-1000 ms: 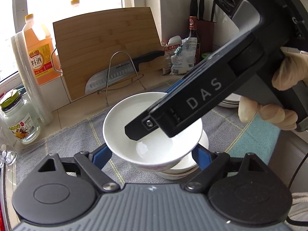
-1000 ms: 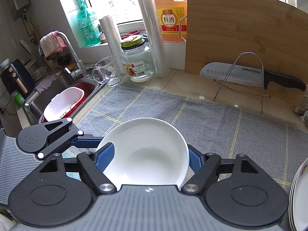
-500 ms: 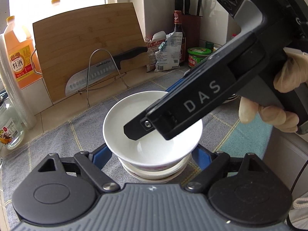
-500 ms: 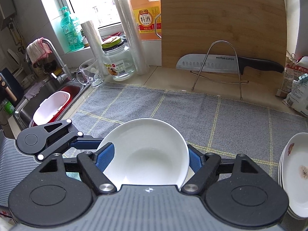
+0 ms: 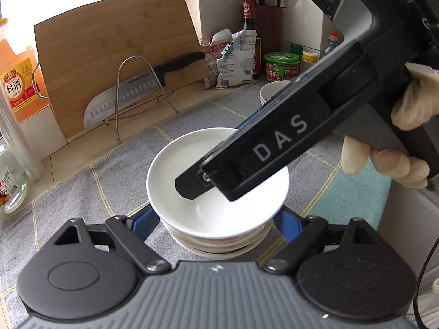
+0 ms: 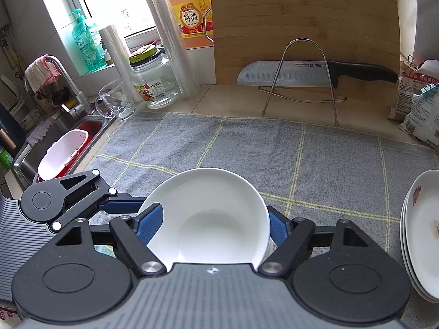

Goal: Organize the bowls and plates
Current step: 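Lower the white bowl into the pink-flower bowls and open the right tool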

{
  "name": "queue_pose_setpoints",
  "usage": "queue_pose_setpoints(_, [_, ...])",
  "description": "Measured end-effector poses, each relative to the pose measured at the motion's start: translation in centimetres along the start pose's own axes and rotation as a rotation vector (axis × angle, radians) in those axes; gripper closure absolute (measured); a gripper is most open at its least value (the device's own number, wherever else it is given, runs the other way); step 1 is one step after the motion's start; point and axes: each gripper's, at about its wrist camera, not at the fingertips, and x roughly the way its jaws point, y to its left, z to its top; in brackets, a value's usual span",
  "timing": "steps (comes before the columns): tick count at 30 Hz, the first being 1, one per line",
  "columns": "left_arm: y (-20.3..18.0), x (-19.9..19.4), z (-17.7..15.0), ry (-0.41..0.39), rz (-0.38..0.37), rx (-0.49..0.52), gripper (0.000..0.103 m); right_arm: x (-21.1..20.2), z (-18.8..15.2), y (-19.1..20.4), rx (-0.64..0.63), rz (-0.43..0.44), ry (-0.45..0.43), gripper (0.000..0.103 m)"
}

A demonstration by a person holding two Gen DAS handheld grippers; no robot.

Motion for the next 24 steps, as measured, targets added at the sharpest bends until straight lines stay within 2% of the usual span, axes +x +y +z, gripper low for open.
queue_pose_setpoints(24, [0.36, 0.57, -0.08, 0.012, -0.019, -0.010, 0.013, 0.91, 0.00, -0.05, -0.002, -0.011, 0.021, 0.019])
